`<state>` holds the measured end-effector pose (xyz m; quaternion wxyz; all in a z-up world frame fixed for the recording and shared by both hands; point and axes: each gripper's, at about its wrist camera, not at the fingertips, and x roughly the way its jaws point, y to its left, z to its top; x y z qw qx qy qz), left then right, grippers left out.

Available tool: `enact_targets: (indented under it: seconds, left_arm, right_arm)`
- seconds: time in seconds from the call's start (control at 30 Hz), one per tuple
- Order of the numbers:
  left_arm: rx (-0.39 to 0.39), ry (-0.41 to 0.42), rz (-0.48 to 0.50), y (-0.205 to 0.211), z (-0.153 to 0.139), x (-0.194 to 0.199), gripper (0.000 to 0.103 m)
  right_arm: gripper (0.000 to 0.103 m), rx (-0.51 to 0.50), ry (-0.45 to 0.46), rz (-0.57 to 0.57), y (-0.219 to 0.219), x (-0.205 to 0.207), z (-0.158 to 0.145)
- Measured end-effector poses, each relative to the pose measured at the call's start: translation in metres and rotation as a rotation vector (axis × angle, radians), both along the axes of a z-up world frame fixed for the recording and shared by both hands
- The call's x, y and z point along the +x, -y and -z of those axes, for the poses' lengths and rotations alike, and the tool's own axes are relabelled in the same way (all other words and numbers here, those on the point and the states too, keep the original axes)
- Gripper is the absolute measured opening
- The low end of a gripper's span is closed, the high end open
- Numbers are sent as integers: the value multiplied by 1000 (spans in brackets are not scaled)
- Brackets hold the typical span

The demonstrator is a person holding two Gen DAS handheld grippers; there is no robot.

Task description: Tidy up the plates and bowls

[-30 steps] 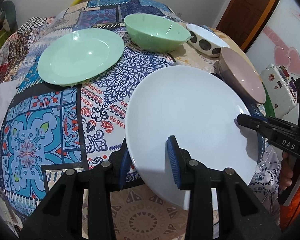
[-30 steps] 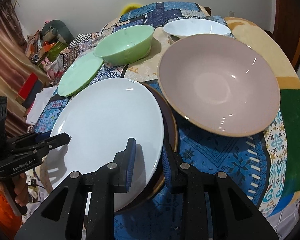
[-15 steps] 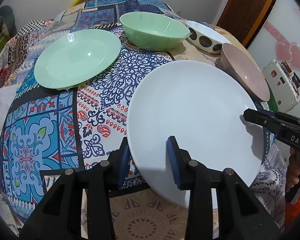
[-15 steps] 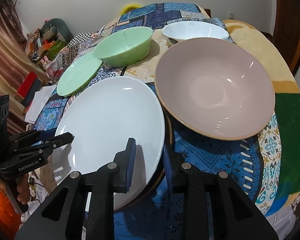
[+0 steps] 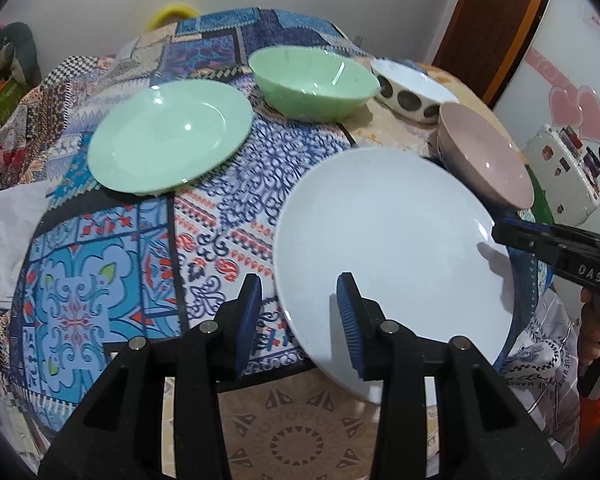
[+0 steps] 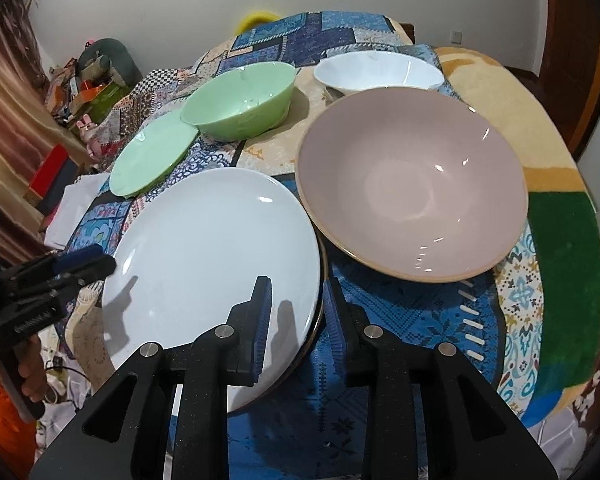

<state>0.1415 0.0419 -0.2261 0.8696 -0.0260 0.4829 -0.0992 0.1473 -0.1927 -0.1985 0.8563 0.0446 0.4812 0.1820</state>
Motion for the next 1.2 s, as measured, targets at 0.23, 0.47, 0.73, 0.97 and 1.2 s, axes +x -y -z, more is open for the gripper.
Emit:
enact_targets:
  seconds: [0.23,0.47,0.73,0.97,1.2]
  left_arm:
    - [17,112,-80,-31,-33,-12,56]
    - [71,210,-148,-69,-64,-17,68]
    - [126,240,-185,-104,-72,-5,84]
    - [102,193,-201,-138,-57,28,89]
    - [76,124,-220,-169,-29,73,89]
  right_arm:
    - [26,-18,62,-48,-24,2,-21]
    - [39,-17,138,-99,-64,15,-42]
    - [50,-18,125,-146,-113,45,-37]
    - [50,-16,36,-156,-145,77,-19]
    - [50,-68,-34,-148,-169,103,6]
